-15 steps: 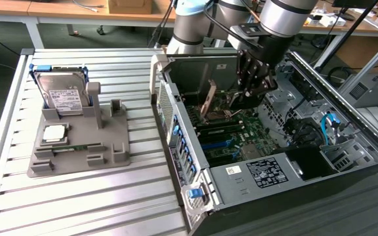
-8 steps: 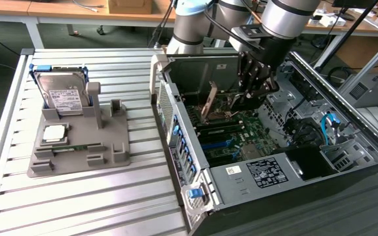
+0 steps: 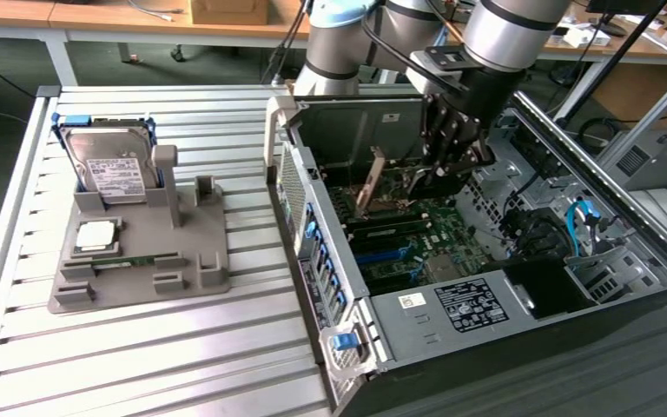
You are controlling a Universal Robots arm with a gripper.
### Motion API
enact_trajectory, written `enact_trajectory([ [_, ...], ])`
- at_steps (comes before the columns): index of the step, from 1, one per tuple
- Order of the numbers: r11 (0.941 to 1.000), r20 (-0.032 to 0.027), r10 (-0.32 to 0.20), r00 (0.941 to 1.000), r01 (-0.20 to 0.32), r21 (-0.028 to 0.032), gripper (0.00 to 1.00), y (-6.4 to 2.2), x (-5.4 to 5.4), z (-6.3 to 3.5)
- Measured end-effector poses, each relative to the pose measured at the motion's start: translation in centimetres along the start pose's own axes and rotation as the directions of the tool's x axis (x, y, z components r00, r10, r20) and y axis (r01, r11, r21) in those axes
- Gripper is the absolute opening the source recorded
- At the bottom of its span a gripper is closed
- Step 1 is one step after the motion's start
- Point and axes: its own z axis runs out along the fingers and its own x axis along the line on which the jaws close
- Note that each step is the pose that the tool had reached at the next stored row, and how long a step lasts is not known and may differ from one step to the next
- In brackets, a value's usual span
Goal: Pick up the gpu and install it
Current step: 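Insert the gpu into the slot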
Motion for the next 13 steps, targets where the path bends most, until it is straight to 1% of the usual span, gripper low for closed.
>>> enact_trajectory([
  [13,1.0000,0.0000,0.000,1.0000,0.000,0.0000,0.27,0.02,0.57,0.00],
])
